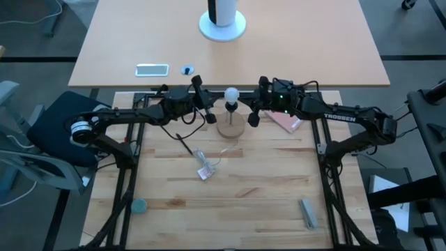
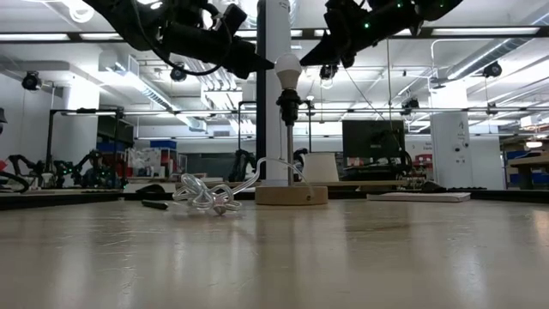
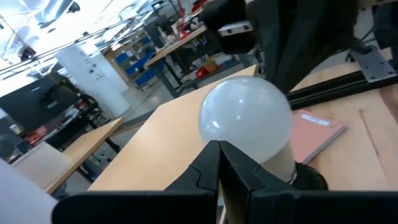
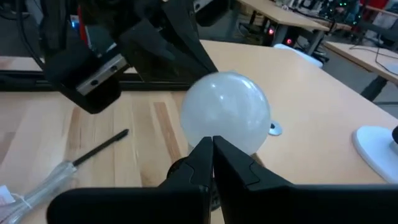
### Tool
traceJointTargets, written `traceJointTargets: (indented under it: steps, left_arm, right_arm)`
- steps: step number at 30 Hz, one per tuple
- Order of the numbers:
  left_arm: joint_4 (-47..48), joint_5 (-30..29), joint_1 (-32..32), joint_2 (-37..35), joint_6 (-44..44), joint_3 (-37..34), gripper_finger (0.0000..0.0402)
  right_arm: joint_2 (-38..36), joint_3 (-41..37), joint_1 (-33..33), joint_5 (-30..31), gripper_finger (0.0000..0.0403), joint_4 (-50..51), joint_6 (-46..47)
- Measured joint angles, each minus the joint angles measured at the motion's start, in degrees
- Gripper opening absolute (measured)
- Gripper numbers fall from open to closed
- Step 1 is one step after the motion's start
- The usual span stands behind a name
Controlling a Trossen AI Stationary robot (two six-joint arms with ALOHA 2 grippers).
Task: Screw lightbulb
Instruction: Remove the lightbulb from the lamp
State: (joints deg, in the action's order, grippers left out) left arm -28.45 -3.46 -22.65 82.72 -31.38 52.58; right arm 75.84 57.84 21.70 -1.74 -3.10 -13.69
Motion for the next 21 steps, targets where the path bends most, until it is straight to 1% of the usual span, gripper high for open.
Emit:
traceJointTargets:
  steps: [5, 8, 13, 15, 18, 20, 21]
  left_arm:
    - [1.1, 3.8, 0.1, -0.1, -0.3, 0.0, 0.0]
    - [2.3, 6.0, 0.3, -0.4, -0.3, 0.1, 0.0]
    - [3.1, 6.0, 0.4, -1.2, 0.0, 0.0, 0.0]
    - [2.6, 4.5, 0.3, -1.9, 0.0, 0.0, 0.0]
    - [3.0, -0.7, 0.4, -2.0, -0.3, 0.0, 0.0]
    - [2.9, -4.1, 0.2, -1.9, -1.1, 0.0, 0.0]
    - [2.8, -4.9, 0.0, -1.9, -1.5, 0.0, 0.0]
  right_arm:
    - [0.0, 0.0, 0.5, 0.6, 0.0007, 0.5, 0.0]
    - [-0.5, 0.0, 0.5, 3.7, 0.0007, 1.0, -0.5]
    - [-1.1, 0.0, 0.4, 4.6, 0.0007, 2.7, -0.9]
    - [-1.3, 0.0, 0.5, 4.6, 0.0007, 2.9, -0.9]
    - [-1.5, 0.0, 0.4, 4.1, 0.0007, 3.3, -0.8]
    - [-1.5, 0.0, 0.4, 1.6, 0.0007, 3.1, -0.8]
    - [-1.5, 0.0, 0.3, 0.5, 0.0007, 2.7, -0.8]
